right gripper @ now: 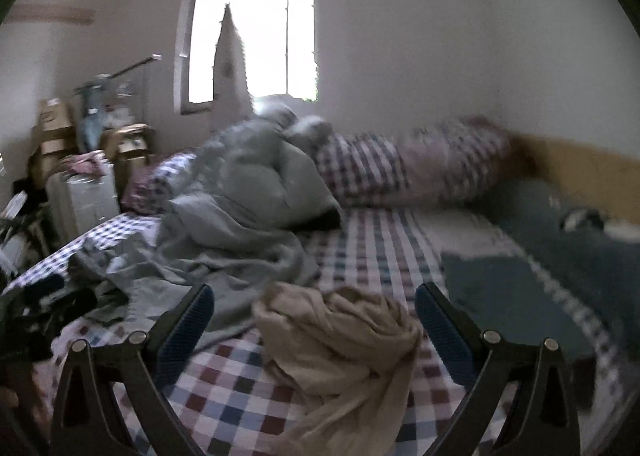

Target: Fold clothes

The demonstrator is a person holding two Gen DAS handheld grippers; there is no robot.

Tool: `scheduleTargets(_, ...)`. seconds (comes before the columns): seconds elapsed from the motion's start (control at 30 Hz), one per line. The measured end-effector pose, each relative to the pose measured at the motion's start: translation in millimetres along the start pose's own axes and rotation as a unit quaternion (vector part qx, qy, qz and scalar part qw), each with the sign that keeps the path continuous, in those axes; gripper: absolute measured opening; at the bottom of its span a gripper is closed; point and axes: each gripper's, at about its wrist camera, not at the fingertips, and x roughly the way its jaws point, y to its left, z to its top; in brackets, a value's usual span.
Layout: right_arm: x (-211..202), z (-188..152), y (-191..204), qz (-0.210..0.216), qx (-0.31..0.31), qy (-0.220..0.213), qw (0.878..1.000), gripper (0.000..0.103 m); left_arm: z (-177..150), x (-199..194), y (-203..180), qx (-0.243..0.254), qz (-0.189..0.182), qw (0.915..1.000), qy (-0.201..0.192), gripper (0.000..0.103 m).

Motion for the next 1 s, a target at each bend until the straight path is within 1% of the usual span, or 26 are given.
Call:
scheduleTargets(0.1,37,-7,-19,-0.012,0.019,0.021,1.000,0.103,1,27,-2,0.007,0.012,0.9999,0.004,0.102)
scheduleTargets(0.2,62,-19,-29,-0.022,0.013,0.038,0.999,0.103,-6,46,-4,0.000,0.002,0.9998,0.019,0.102)
scheduleTargets(0.23,66,-23,-31,-0.024,0.013,0.044,0.999,0.103,-8,51,-5,-0.002,-0.003,0.9997,0.025,0.102)
scheduleTargets(0.33,80,-42,-36,-0.021,0.010,0.070,0.997,0.103,-20,72,-18,0.020,-0.012,0.9981,0.058,0.102)
scheduleTargets(0.43,92,-59,-36,-0.017,0.000,0.095,0.995,0.103,-28,80,-27,0.028,-0.010,0.9969,0.073,0.102)
scheduleTargets(0.5,101,-70,-41,-0.011,0.012,0.116,0.993,0.103,-33,86,-32,0.034,-0.010,0.9959,0.083,0.102)
scheduleTargets(0.57,106,-75,-43,-0.008,0.022,0.129,0.991,0.103,-36,89,-37,0.049,-0.005,0.9952,0.084,0.102)
scheduleTargets(0.7,112,-78,-46,-0.015,0.025,0.138,0.990,0.103,-39,95,-39,0.062,0.002,0.9942,0.088,0.102)
scheduleTargets(0.9,121,-82,-44,-0.008,0.024,0.151,0.988,0.103,-41,103,-27,0.029,0.008,0.9936,0.109,0.102)
scheduleTargets(1.0,122,-83,-37,-0.005,0.006,0.152,0.988,0.103,-41,105,-25,0.025,0.011,0.9935,0.111,0.102)
